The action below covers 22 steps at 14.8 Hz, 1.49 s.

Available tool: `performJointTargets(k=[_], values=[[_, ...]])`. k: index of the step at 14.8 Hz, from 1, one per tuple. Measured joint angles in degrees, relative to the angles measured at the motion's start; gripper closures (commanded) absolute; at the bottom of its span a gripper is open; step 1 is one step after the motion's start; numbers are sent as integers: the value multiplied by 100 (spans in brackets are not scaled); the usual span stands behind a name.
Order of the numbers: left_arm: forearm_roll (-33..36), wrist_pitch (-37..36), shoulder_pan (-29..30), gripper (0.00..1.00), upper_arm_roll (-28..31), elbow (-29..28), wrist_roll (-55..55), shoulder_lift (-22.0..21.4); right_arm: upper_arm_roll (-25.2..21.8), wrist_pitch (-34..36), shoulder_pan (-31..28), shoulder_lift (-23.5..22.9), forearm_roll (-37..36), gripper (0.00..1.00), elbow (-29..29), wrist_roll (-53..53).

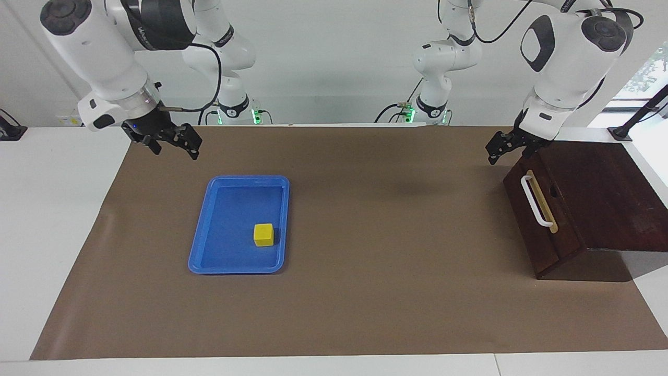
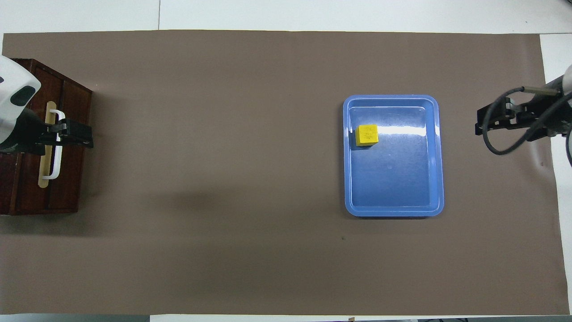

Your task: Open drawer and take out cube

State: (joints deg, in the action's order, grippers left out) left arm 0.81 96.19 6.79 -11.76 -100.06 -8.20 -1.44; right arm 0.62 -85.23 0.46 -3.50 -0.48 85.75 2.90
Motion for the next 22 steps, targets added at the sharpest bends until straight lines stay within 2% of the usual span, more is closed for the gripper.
performJointTargets(k=[2,5,11,22], values=[[-2,-54,-1,0,-1,0,233,0,-1,0,-13,141,-121,0,3,-738],[-4,-78,-3,0,-2,0,375,-1,-6,3,-135,178,-125,0,112,-1009],[-5,-162,-55,0,-10,0,828,-9,75,2,-529,174,-125,0,561,-1029],[-5,-194,-16,0,123,0,853,-38,178,101,-584,395,-126,0,558,-810]])
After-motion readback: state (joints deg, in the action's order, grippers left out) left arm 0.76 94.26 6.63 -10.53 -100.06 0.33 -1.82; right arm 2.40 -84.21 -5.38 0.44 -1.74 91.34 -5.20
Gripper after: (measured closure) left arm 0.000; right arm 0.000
